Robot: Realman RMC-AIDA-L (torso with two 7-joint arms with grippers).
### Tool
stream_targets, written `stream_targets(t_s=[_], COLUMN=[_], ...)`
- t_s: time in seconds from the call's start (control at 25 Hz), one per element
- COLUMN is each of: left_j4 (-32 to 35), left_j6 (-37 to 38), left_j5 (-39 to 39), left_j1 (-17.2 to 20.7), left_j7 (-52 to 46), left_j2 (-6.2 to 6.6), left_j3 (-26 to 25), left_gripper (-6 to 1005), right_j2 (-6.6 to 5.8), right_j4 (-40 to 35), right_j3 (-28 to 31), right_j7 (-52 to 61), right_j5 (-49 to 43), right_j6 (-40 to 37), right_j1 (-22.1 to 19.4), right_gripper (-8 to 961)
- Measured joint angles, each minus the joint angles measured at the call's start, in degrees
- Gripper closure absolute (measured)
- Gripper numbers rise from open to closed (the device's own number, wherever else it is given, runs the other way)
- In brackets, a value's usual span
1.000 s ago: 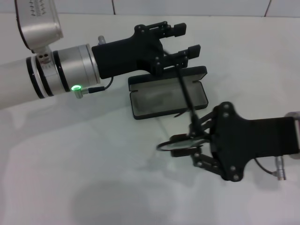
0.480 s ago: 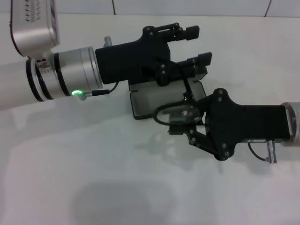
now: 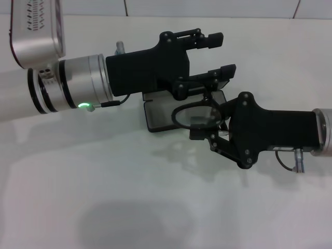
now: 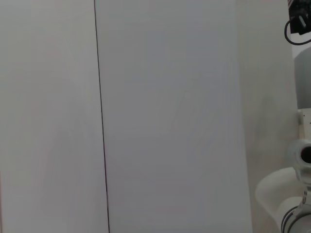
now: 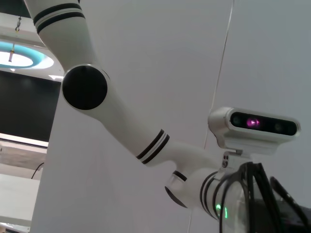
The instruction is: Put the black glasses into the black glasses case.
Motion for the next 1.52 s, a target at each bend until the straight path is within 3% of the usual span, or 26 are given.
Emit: stream_targets(t_s=[0.64, 1.2, 1.4, 1.52], left_j4=[0.1, 0.7, 0.7, 0.5], left_j6=[-0.5, -0.5, -2.6, -4.9], left_j5=[1.2, 2.7, 2.3, 2.0], left_j1=[-0.4, -0.4, 0.0, 0.2], left_j7=[1.8, 1.5, 1.7, 1.4], left_j2=[0.14, 0.04, 0.04, 0.0], left_j3=[0.0, 0.0, -0.9, -4.1], left_gripper=[365, 365, 366, 365], right_j2=[0.17, 0.11, -0.29, -0.85], right_j4=[-0.4, 0.1, -1.3, -4.6], right_j3=[0.2, 0.4, 0.5, 0.7], right_j7=[1.4, 4.4, 4.5, 5.7], right_j5=[-1.9, -1.9, -2.5, -2.9], right_j6=[-3.1, 1.3, 1.0, 2.7], right_j1=[0.4, 0.5, -0.9, -2.9], right_gripper=[795, 786, 783, 781])
